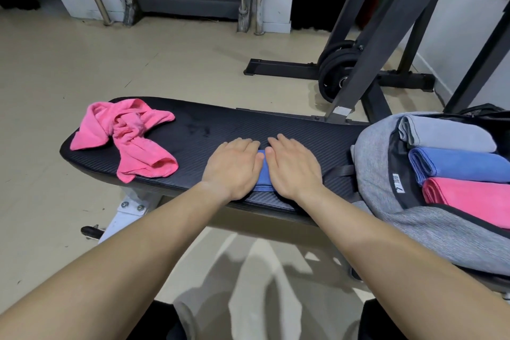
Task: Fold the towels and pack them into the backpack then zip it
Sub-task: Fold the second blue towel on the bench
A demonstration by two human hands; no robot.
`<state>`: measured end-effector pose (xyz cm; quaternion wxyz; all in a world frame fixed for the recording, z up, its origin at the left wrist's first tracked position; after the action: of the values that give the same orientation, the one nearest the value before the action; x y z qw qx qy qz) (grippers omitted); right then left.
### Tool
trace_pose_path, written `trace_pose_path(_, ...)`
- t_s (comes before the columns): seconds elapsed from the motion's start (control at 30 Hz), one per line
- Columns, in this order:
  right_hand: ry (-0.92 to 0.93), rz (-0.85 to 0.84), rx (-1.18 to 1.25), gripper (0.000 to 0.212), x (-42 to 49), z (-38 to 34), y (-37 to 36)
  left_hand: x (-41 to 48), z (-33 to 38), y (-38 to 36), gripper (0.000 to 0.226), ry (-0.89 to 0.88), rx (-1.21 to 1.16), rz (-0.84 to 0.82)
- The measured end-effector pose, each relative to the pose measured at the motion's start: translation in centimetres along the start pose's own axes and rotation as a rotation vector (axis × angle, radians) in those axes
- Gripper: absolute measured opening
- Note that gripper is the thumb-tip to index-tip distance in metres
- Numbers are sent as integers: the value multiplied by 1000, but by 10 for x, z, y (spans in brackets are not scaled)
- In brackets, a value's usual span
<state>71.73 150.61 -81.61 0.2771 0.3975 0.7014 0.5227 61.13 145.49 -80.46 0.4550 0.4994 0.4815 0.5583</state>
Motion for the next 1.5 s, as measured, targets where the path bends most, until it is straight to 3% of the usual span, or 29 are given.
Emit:
trace_pose_path(0.13,-13,-58,-69,56,0,3,-6,-4,0,-10,53,40,-10,-46)
trace_pose_path(0.33,-47,-152,-82,56,7,3,-11,0,-6,-21,55,119,47,-145)
trace_pose_path(0.47,12,-153,-26,56,3,1,-7,3,-8,-23,66,66,-95,-181)
trace_pose_path(0.6,127,-146,90,51,-9,3,1,-12,-16,-15,48,35,-322,-227)
trace_pose_path(0.9,131,-243,247,46,-38,6,48,-33,-13,38,33,109,-388,-102)
trace_pose_path(1.17,-113,-31,523,49,-88,95,161,-13,78,102,30,143,-802,34)
trace_pose_path(1.33,-238,140,845,41,-107,182,213,36,164,120,37,109,-1065,84)
trace_pose_path(1.5,-429,314,822,21,-112,269,241,93,238,93,49,129,-1285,-70)
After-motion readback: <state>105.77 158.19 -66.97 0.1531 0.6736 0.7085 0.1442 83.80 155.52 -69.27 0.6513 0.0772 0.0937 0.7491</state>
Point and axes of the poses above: each hand's wrist, its own x-axis towards the middle knuckle, its own y-axis out of the back of the hand, z = x × y, the point moved 8 cm from there along x, towards the middle knuckle, and after that the axes turned 4 degrees about x, right-handed, at the moved point
